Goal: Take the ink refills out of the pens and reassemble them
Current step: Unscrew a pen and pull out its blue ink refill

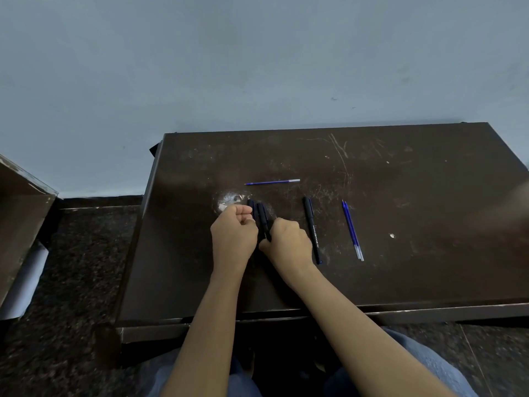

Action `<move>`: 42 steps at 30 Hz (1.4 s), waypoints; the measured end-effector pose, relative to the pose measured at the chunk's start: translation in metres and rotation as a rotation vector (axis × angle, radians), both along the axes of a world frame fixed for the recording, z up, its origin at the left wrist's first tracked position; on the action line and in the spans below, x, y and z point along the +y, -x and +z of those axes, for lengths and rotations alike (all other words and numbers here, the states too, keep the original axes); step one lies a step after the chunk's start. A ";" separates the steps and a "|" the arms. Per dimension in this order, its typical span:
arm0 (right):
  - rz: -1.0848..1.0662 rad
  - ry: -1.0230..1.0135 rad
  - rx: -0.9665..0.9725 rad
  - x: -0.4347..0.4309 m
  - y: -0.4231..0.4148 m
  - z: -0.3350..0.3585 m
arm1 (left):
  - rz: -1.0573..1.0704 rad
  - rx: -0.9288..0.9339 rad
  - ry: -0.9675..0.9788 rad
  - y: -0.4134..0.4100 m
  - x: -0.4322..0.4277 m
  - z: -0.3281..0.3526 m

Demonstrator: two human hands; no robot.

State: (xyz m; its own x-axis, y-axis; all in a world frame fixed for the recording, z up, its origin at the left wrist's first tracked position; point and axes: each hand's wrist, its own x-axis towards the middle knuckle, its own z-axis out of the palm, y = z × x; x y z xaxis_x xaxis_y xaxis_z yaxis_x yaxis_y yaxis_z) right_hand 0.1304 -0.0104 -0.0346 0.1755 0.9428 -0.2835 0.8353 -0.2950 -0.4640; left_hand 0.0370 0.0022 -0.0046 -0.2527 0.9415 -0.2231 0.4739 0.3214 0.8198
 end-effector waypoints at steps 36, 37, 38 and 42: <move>-0.340 0.077 1.166 0.017 -0.055 0.042 | -0.394 -0.140 0.062 -0.016 -0.007 0.005; -0.341 0.078 1.167 0.018 -0.056 0.042 | -0.398 -0.131 0.067 -0.017 -0.007 0.004; -0.340 0.074 1.170 0.018 -0.058 0.043 | -0.406 -0.129 0.066 -0.017 -0.008 0.004; -0.328 0.087 1.204 0.018 -0.063 0.044 | -0.425 -0.119 0.071 -0.019 -0.009 0.003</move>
